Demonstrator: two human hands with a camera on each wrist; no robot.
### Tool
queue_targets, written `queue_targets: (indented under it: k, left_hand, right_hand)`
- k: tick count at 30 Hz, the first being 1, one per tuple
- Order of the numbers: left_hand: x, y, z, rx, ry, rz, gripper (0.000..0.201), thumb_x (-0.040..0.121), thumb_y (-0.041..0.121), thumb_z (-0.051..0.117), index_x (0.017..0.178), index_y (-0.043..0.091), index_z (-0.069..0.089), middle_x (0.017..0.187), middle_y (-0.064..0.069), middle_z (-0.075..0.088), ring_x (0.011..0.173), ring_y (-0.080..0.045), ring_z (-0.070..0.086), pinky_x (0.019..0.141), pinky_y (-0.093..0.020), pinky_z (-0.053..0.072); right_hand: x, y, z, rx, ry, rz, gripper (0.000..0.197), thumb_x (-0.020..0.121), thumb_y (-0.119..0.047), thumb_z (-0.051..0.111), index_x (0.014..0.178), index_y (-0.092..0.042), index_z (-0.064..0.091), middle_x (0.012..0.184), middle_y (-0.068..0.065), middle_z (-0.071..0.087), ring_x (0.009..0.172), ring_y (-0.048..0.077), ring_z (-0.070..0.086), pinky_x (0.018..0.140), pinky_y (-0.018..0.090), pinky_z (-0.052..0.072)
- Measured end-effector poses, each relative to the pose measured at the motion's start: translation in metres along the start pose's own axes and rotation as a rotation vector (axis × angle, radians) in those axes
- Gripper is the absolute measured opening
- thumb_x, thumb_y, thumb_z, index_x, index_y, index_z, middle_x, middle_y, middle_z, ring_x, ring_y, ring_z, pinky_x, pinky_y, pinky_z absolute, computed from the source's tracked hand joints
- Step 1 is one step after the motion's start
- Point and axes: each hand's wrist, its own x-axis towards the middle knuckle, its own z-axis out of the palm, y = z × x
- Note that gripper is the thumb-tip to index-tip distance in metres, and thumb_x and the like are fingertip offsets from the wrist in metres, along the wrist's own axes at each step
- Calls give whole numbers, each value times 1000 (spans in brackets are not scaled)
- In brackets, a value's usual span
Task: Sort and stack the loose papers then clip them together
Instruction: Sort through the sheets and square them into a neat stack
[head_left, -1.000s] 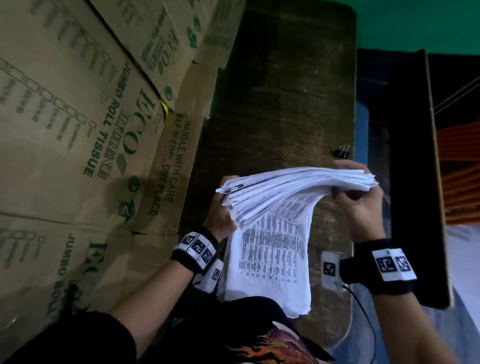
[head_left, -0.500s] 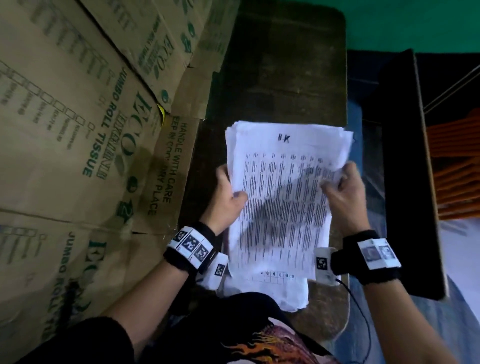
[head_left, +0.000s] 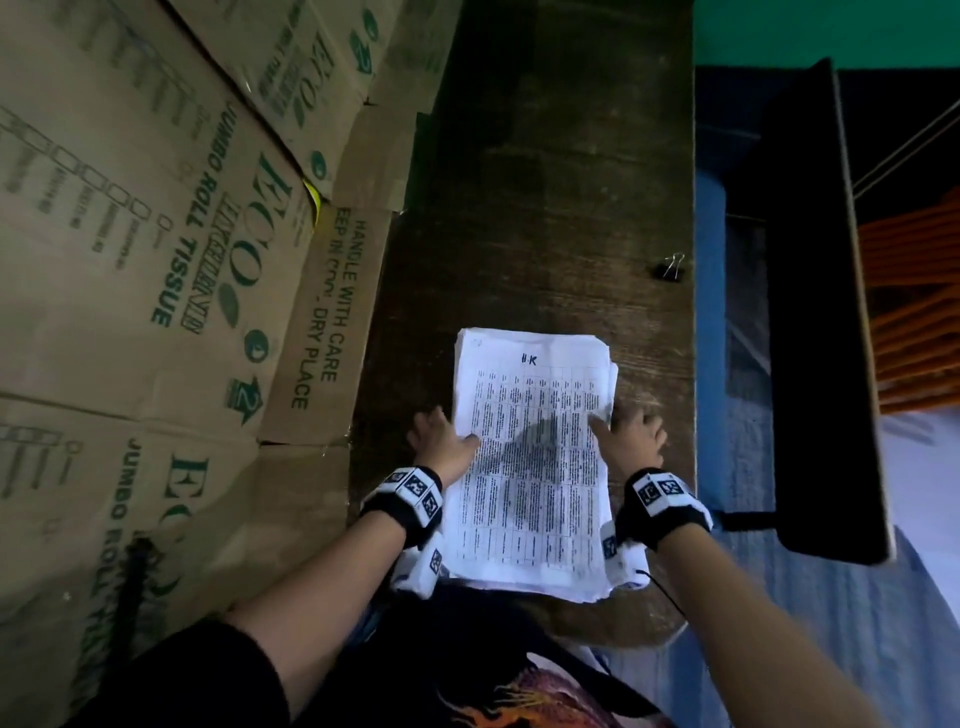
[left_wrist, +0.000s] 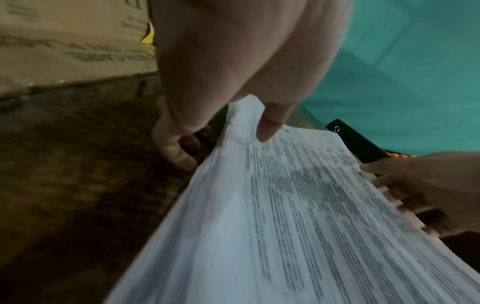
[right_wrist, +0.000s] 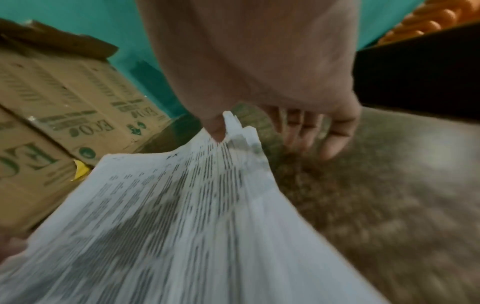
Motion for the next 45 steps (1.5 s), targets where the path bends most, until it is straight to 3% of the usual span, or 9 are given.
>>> queue_targets:
  k: [7,12,15,23,29,32,36,40,45]
  left_hand:
    - [-16,10,33,28,27,-95,83,80,38,65,143,18,14,147,-12,10,133,-38,18,111,-52,26]
    - [-3,-11,7,-144,9,-104,91,73,29,74,142,10,18,141,-19,40,127,-37,43,100,-39,42]
    - [-2,-19,1,-250,-161,-160,70,69,25,73,128,0,44,127,-10,54,117,-30,52,94,-35,46]
    - [-24,1,-31,-468,53,304,36,80,7,71,114,8,60,112,-11,68,102,-24,66,93,-35,52]
    - [-71,42,-80,-722,230,715,43,83,-6,64,118,16,55,110,9,62,95,17,59,81,-5,47]
    - [-76,46,-85,-704,231,767,47,83,-6,65,123,15,52,111,14,61,100,16,58,84,-8,48]
    - [-78,56,-98,-549,317,868,16,76,3,66,88,9,59,79,-6,60,71,4,59,63,-21,51]
    - [-65,47,-114,-552,304,962,51,62,19,68,107,3,50,104,-15,57,95,-20,60,80,-27,50]
    - [-65,55,-117,-409,205,977,26,63,16,60,85,3,55,77,8,54,77,11,58,66,0,37]
  right_hand:
    - [-39,-13,48,163,47,109,77,84,-41,64,136,2,26,141,20,31,131,37,29,105,48,30]
    - [-14,6,22,583,-297,212,92,61,-30,82,134,5,39,126,11,55,113,35,56,100,48,45]
    - [-14,11,20,533,-478,111,50,73,-14,76,119,1,61,114,17,67,103,35,64,97,51,47]
    - [-69,-23,-36,618,-53,-421,22,83,2,67,104,-7,66,95,7,72,79,12,69,80,34,57]
    - [-103,-40,-80,927,180,-690,20,80,7,69,91,-9,65,79,-21,72,77,-9,65,67,12,52]
    - [-101,-39,-85,930,163,-722,33,78,5,73,105,-11,62,98,-10,70,87,-5,65,77,19,54]
    - [-106,-44,-98,929,58,-912,44,68,3,66,111,-1,59,98,-16,71,92,-1,64,79,17,50]
    - [-92,-36,-111,890,27,-948,54,66,1,71,117,-13,57,110,-4,66,100,11,62,88,25,48]
    - [-90,-56,-103,784,5,-1004,62,61,8,62,120,-9,53,113,-18,64,106,4,60,89,18,46]
